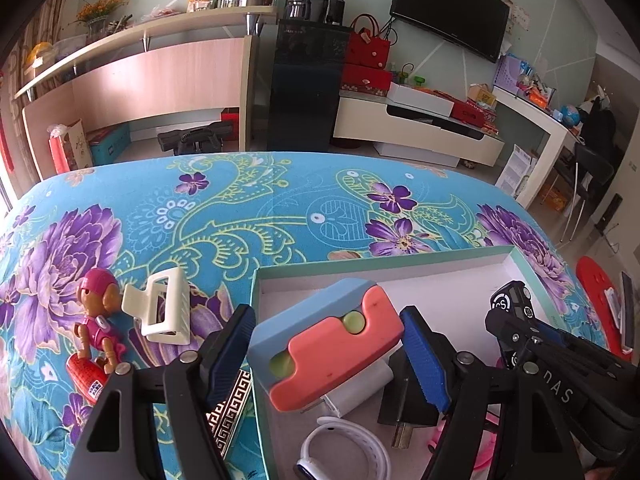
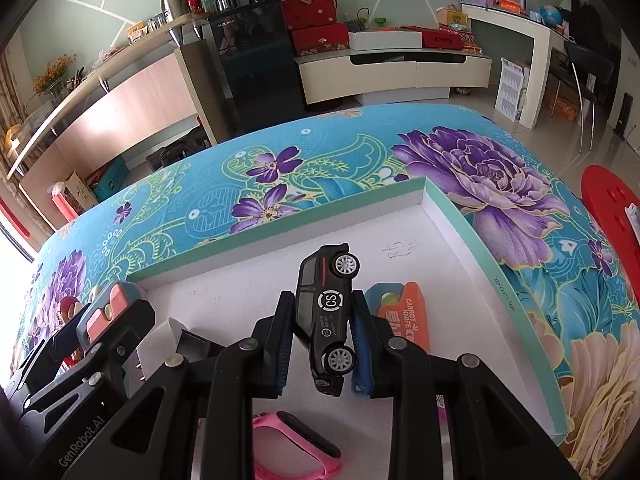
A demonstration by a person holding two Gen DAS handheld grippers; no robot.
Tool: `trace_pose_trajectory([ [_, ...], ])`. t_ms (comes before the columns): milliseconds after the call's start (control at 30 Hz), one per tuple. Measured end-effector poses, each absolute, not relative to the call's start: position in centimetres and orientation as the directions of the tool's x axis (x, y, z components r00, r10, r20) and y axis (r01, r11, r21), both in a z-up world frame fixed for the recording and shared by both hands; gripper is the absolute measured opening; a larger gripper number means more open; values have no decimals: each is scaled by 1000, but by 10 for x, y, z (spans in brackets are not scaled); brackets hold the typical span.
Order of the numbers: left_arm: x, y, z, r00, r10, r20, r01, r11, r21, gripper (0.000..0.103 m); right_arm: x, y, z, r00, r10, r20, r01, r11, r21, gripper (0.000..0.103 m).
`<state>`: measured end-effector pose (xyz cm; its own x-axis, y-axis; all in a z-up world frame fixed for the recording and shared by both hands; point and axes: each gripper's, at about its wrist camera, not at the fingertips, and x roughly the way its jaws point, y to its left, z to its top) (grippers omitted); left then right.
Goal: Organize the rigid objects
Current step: 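Carry the pink knife and black toy car over the tray with both tools, then lower the toy car and pink knife into the tray and open both tools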
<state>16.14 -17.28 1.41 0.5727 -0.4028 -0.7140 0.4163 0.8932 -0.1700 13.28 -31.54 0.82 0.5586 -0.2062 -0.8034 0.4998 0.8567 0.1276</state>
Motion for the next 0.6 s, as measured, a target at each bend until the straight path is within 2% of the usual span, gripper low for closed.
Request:
trace_pose_trajectory([
  [200,159,-173,16,579,-399,-711,421,893,-159,79,132,-316,10,563,-198,-803,498,856,139,32],
  [267,159,-173,17,579,-398,-712,424,892,-154,85,133,-316,10,561,-196,-804,497,857,137,40],
  [333,158,-172,19,584,-393,-710,424,894,-147,86,132,-315,11,564,-199,-802,494,859,134,43],
  [433,158,-167,24,597,-381,-706,411,901,-139,87,132,-313,15,572,-209,-793,492,861,128,57],
  [533,160,-156,28,608,-367,-704,385,912,-143,87,132,-311,18,578,-215,-787,487,865,121,57],
  [600,162,-147,31,618,-353,-703,360,921,-147,92,132,-310,20,579,-224,-784,486,867,112,59],
])
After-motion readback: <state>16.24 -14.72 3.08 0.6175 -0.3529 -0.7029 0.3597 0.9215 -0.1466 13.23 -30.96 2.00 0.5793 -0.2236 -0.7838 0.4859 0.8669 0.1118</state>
